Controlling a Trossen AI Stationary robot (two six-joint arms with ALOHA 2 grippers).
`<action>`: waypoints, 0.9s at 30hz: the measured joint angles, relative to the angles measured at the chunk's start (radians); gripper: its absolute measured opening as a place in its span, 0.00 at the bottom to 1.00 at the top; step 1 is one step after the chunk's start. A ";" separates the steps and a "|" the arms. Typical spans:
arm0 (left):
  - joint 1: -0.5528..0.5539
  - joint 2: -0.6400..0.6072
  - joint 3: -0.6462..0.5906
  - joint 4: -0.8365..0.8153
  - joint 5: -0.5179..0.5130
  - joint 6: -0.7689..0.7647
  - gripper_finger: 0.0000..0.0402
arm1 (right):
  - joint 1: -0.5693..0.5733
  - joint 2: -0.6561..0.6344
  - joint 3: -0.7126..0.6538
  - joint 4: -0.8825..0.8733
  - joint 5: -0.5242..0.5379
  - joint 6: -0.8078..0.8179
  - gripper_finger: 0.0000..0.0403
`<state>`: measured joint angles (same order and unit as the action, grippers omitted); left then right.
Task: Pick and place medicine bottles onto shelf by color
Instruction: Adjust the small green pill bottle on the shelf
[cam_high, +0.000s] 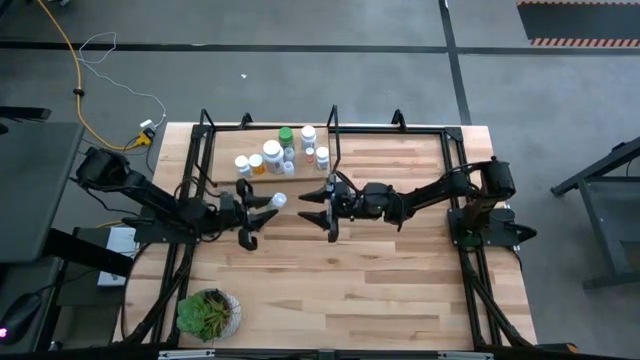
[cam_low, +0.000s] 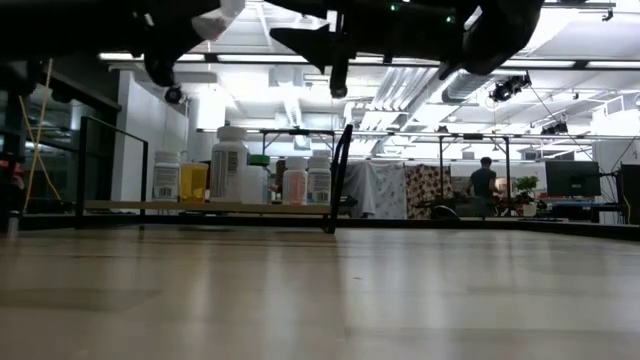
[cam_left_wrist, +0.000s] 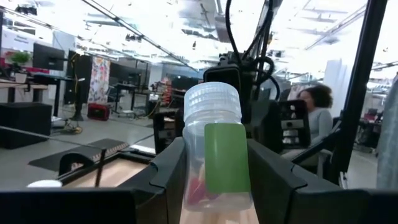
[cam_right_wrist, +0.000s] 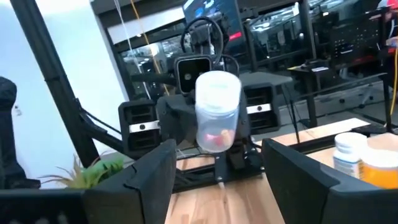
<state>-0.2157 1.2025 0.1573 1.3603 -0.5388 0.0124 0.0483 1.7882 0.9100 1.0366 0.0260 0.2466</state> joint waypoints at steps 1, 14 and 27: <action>0.000 0.021 0.013 0.011 0.001 0.000 0.32 | 0.004 0.000 0.000 0.000 0.008 0.004 0.56; 0.000 0.202 0.162 0.036 0.003 -0.017 0.32 | 0.019 0.001 0.000 0.057 0.016 0.037 0.56; 0.000 0.267 0.210 0.038 -0.030 -0.063 0.32 | 0.025 0.001 0.000 0.096 0.009 0.015 0.56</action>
<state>-0.2154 1.4696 0.3672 1.3983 -0.5685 -0.0502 0.0731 1.7889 0.9100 1.1330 0.0349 0.2615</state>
